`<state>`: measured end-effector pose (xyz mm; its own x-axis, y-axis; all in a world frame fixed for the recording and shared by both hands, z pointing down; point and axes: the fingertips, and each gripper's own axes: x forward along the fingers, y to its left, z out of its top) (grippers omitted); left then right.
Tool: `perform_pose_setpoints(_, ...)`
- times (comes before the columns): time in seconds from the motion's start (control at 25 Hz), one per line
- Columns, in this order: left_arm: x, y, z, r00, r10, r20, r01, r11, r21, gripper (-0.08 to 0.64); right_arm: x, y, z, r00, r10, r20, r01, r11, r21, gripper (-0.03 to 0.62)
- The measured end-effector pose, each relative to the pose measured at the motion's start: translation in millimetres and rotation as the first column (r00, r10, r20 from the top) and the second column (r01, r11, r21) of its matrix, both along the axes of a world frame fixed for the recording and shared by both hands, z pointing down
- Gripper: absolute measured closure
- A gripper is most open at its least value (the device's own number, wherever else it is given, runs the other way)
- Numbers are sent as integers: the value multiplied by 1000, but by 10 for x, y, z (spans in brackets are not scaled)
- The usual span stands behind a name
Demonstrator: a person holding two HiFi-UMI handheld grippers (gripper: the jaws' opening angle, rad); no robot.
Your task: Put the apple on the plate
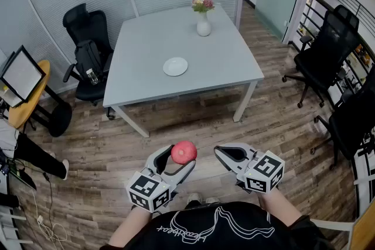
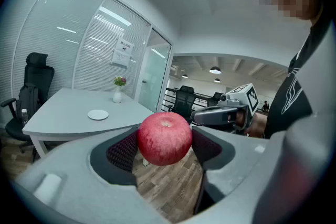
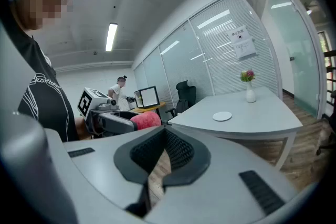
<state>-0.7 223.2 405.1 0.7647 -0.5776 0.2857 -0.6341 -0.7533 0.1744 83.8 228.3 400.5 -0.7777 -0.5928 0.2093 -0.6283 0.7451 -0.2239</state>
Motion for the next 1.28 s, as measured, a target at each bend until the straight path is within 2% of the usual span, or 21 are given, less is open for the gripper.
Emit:
perform_pose_setpoints(0.4,159,117,-53,1000,-11,9,10,1000,12,229,184,81,-26,1000,3,11,-3,1000,6,583)
perform_pose_setpoints(0.56,215,172,-118,1000,-26,5,25,999,33,229,350,87,-72,998,40,53,-40,999,3,583)
perform_pose_setpoints(0.72,318,278,-187,999,-33,-2,33,998,60,229,461,204,-154,994,11,109,-13,1000,16,583)
perform_pose_setpoints(0.96,463,443,-243,999,-34,-5,34,995,97,229,651,323,-154,997,14,75,-17,999,33,583)
perform_pose_setpoints(1.28,484,501,-278,997,-62,-41,66,991,113,229,625,378,-208,997,-34,73,30,998,50,583)
